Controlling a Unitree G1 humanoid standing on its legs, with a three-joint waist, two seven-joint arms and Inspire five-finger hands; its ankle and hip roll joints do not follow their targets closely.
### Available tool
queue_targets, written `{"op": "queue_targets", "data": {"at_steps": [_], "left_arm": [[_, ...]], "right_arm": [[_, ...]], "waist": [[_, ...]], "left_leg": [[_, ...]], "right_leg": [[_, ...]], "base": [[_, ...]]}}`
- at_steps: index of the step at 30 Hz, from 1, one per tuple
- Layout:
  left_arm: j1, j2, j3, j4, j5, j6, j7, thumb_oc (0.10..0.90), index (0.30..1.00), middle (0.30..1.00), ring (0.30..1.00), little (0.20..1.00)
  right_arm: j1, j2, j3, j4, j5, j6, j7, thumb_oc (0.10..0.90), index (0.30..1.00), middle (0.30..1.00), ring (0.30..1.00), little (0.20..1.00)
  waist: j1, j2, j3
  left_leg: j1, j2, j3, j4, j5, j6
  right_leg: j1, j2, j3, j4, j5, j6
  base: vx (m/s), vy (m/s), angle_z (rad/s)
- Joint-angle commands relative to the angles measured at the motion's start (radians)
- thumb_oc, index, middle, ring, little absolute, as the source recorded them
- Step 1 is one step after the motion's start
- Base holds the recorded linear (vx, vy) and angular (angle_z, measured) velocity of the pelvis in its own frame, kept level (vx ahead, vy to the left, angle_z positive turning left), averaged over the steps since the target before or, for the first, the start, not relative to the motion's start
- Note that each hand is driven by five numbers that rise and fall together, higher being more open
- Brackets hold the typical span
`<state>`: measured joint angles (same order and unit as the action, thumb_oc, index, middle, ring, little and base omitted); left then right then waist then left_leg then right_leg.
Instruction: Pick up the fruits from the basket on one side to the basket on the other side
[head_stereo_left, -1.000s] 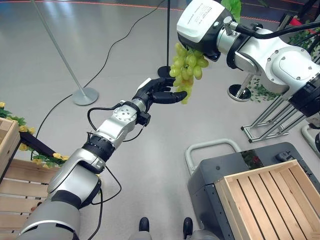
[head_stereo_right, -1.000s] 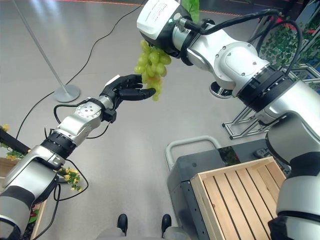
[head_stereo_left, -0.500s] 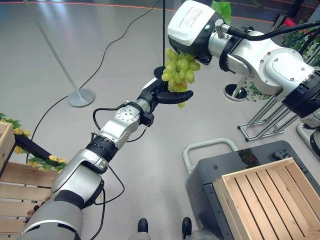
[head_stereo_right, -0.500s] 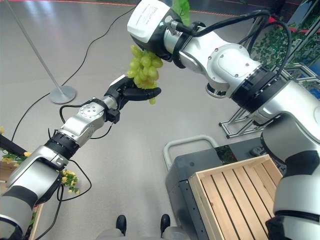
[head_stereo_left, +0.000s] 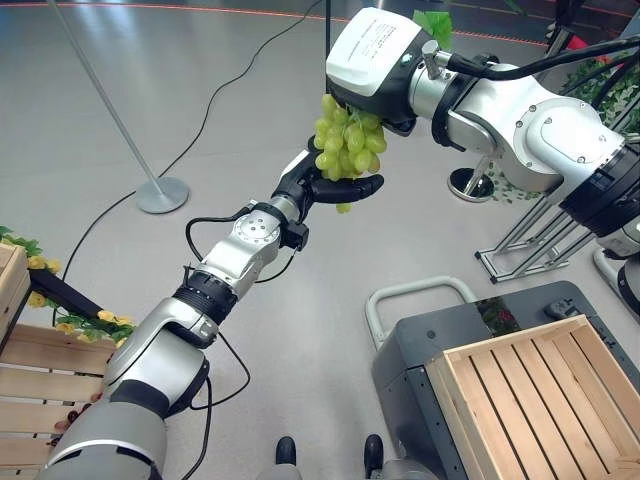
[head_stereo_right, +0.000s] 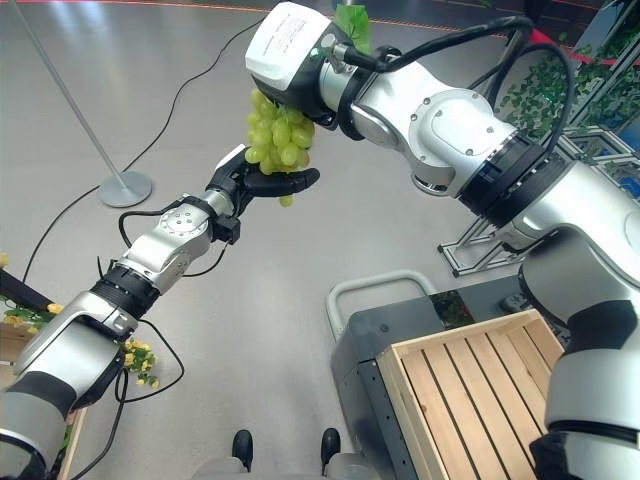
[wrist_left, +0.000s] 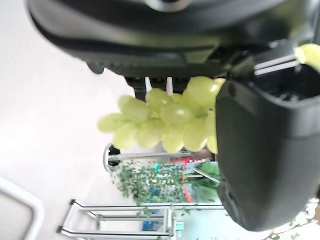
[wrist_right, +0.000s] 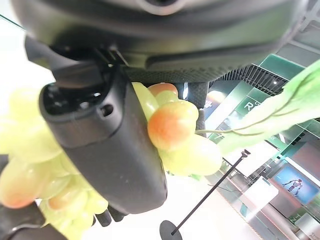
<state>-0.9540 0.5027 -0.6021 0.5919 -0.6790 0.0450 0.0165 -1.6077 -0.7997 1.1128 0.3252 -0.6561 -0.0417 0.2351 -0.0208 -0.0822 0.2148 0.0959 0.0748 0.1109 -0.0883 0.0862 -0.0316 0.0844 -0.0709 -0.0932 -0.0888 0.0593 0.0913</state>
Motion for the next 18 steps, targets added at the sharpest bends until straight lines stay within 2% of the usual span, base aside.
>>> {"op": "queue_targets", "data": {"at_steps": [1,2,13,14,15,18], "left_arm": [[-0.131,-0.063,0.055,0.056,-0.004,-0.181,0.025,0.502,0.453,0.453,0.453,0.453],[-0.131,-0.062,0.052,0.058,-0.003,-0.175,0.015,0.4,0.3,0.3,0.3,0.3],[-0.112,-0.06,0.061,0.063,0.008,-0.171,0.032,0.4,0.3,0.3,0.3,0.3],[-0.109,-0.06,0.063,0.063,0.009,-0.168,0.036,0.4,0.3,0.3,0.3,0.3],[-0.106,-0.062,0.064,0.064,0.012,-0.164,0.043,0.4,0.3,0.3,0.3,0.3],[-0.101,-0.061,0.069,0.067,0.011,-0.153,0.053,0.4,0.3,0.3,0.3,0.3]], "right_arm": [[-0.095,0.059,-0.071,0.081,0.031,0.059,-0.015,0.4,0.3,0.3,0.3,0.3],[-0.099,0.059,-0.071,0.079,0.041,0.061,-0.014,0.4,0.3,0.3,0.3,0.3],[-0.076,0.058,-0.099,0.053,0.045,0.068,0.011,0.4,0.3,0.3,0.3,0.3],[-0.071,0.058,-0.102,0.055,0.044,0.069,0.017,0.78,0.869,0.869,0.869,0.869],[-0.068,0.057,-0.102,0.054,0.047,0.073,0.024,0.8,0.9,0.9,0.9,0.9],[-0.062,0.053,-0.105,0.049,0.044,0.078,0.043,0.8,0.9,0.9,0.9,0.9]], "waist": [[0.023,-0.015,-0.218],[0.023,-0.015,-0.217],[0.023,-0.014,-0.219],[0.024,-0.014,-0.218],[0.024,-0.014,-0.218],[0.023,-0.014,-0.218]], "left_leg": [[0.033,0.041,-0.018,0.001,-0.063,-0.073],[0.033,0.041,-0.018,0.001,-0.062,-0.073],[0.033,0.04,-0.017,0.001,-0.062,-0.072],[0.034,0.04,-0.017,0.001,-0.062,-0.072],[0.033,0.041,-0.017,0.001,-0.061,-0.072],[0.034,0.041,-0.017,0.001,-0.061,-0.073]], "right_leg": [[0.046,-0.044,-0.021,0.002,-0.024,0.03],[0.046,-0.044,-0.021,0.002,-0.023,0.03],[0.046,-0.046,-0.024,0.002,-0.023,0.032],[0.046,-0.046,-0.025,0.002,-0.022,0.032],[0.046,-0.046,-0.026,0.002,-0.022,0.032],[0.047,-0.046,-0.026,0.002,-0.022,0.031]], "base": [[0.0,0.0,0.0],[0.0,0.0,0.0],[0.0,0.0,0.0],[0.0,0.0,0.0],[0.0,0.0,0.0],[0.0,0.0,0.0]]}}
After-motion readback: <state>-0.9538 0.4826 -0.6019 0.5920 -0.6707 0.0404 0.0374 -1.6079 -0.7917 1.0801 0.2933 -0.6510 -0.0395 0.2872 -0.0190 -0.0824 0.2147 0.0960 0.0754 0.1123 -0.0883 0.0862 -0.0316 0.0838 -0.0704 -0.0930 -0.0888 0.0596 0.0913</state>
